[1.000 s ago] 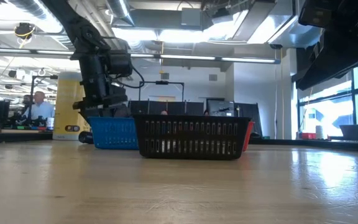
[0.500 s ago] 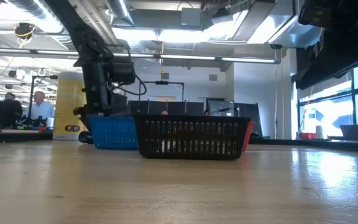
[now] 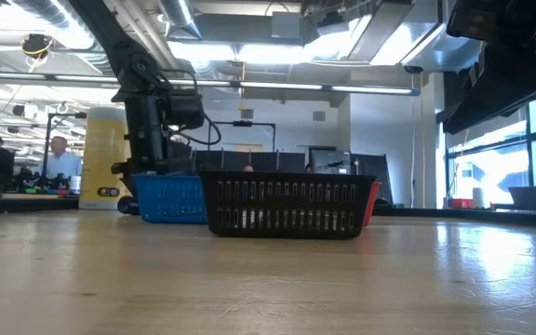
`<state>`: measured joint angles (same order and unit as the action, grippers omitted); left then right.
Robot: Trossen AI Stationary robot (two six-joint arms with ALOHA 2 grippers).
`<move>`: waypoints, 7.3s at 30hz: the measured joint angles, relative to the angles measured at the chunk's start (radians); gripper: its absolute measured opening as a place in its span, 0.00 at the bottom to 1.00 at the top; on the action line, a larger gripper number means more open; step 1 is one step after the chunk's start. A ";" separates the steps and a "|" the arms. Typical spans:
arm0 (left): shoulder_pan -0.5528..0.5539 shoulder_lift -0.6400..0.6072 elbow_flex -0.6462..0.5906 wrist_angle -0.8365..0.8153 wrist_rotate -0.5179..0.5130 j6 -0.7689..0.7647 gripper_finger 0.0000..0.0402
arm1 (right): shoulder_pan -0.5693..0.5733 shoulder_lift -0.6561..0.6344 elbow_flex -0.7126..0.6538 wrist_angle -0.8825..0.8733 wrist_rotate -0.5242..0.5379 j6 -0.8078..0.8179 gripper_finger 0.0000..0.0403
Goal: Pick & Place Travel size toiletries
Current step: Put the blue shaver cream into the red bin
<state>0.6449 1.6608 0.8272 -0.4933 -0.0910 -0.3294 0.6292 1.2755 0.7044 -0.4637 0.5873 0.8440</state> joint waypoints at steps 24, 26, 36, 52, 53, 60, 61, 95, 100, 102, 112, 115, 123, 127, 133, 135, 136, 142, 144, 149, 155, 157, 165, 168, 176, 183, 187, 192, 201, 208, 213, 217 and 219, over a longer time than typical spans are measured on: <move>-0.003 0.002 -0.001 0.000 0.006 -0.008 0.50 | 0.000 0.000 0.000 0.000 0.000 -0.003 0.02; -0.002 0.002 -0.001 -0.002 0.013 -0.003 0.50 | 0.000 0.000 0.000 0.000 0.000 -0.003 0.03; 0.000 -0.085 -0.006 -0.067 0.052 0.013 0.49 | 0.000 0.000 0.000 0.000 0.000 -0.007 0.02; 0.000 -0.275 -0.004 -0.106 0.130 0.010 0.49 | 0.000 0.000 0.000 0.007 0.000 -0.008 0.02; 0.000 -0.288 -0.004 -0.106 0.141 0.010 0.49 | 0.000 0.000 0.000 0.007 0.000 -0.008 0.01; -0.002 -0.382 -0.003 -0.101 0.237 0.010 0.49 | 0.000 0.000 0.000 0.007 0.000 -0.015 0.03; -0.002 -0.396 -0.003 -0.097 0.254 0.010 0.49 | 0.000 0.000 0.000 0.007 0.000 -0.015 0.03; -0.564 -0.428 -0.002 0.568 0.533 -0.159 0.49 | -0.003 0.000 0.000 0.639 0.034 -0.692 0.02; -0.627 -0.336 -0.002 0.656 0.537 -0.185 0.49 | -0.002 0.000 0.000 0.663 0.029 -0.734 0.10; -0.644 -0.301 -0.002 0.685 0.550 -0.195 0.49 | -0.003 0.001 0.000 0.665 0.030 -0.751 0.14; -0.686 -0.129 0.046 0.837 0.648 -0.261 0.49 | -0.023 0.086 0.000 0.781 0.059 -0.863 0.33; -0.703 -0.079 0.083 0.835 0.682 -0.260 0.49 | -0.035 0.096 0.000 0.795 0.058 -0.875 0.38; -0.724 0.045 0.198 0.833 0.732 -0.244 0.49 | -0.039 0.096 0.000 0.837 -0.047 -0.878 0.48; -0.712 0.091 0.257 0.836 0.762 -0.233 0.49 | -0.039 0.096 0.000 0.838 -0.057 -0.875 0.51; -0.687 0.123 0.294 0.834 0.780 -0.233 0.49 | -0.039 0.096 0.000 0.839 -0.083 -0.874 0.51; -0.679 0.123 0.294 0.835 0.783 -0.233 0.49 | -0.039 0.096 0.000 0.838 -0.084 -0.874 0.48; -0.675 0.123 0.294 0.834 0.784 -0.233 0.49 | -0.039 0.096 0.000 0.838 -0.083 -0.874 0.47; -0.668 0.123 0.294 0.834 0.786 -0.223 0.49 | -0.049 0.096 0.000 0.839 -0.082 -0.876 0.34; -0.669 0.122 0.294 0.835 0.786 -0.215 0.49 | -0.059 0.096 0.000 0.838 -0.082 -0.877 0.29; -0.668 0.122 0.294 0.835 0.786 -0.214 0.49 | -0.077 0.096 0.000 0.838 -0.083 -0.854 0.15; -0.668 0.122 0.294 0.835 0.782 -0.208 0.49 | -0.079 0.096 0.000 0.837 -0.115 -0.852 0.02; -0.668 0.122 0.295 0.835 0.783 -0.207 0.49 | -0.079 0.096 0.000 0.839 -0.116 -0.851 0.03; -0.668 0.122 0.295 0.835 0.772 -0.207 0.49 | -0.079 0.096 0.000 0.838 -0.117 -0.850 0.01; -0.668 0.122 0.295 0.835 0.771 -0.205 0.52 | -0.079 0.096 0.000 0.838 -0.119 -0.850 0.01; -0.652 0.121 0.295 0.835 0.843 -0.180 0.64 | -0.079 0.096 0.000 0.838 -0.160 -0.801 0.00; -0.585 0.101 0.296 0.813 0.896 -0.230 0.64 | -0.079 0.096 0.000 0.802 -0.188 -0.746 0.00; -0.555 0.068 0.295 0.760 0.878 -0.216 0.63 | -0.088 0.096 0.000 0.750 -0.179 -0.695 0.00; -0.544 -0.018 0.295 0.610 0.736 -0.109 0.63 | -0.126 0.096 0.000 0.682 -0.133 -0.622 0.00; -0.605 -0.194 0.295 0.412 0.161 0.031 0.63 | -0.274 0.096 0.000 0.636 -0.157 -0.506 0.00; -0.705 -0.293 0.294 0.323 -0.204 0.098 0.63 | -0.406 0.096 0.000 0.634 -0.263 -0.446 0.00; -0.806 -0.313 0.294 0.301 -0.510 0.143 0.63 | -0.473 0.096 0.000 0.613 -0.302 -0.416 0.00; -0.866 -0.313 0.294 0.278 -0.644 0.142 0.63 | -0.509 0.096 0.000 0.585 -0.311 -0.403 0.00; -0.888 -0.312 0.292 0.270 -0.660 0.125 0.63 | -0.524 0.096 0.000 0.570 -0.313 -0.385 0.00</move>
<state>-0.2436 1.3485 1.1192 -0.2232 -0.7512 -0.2041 0.1048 1.3712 0.7044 0.1059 0.2741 0.4587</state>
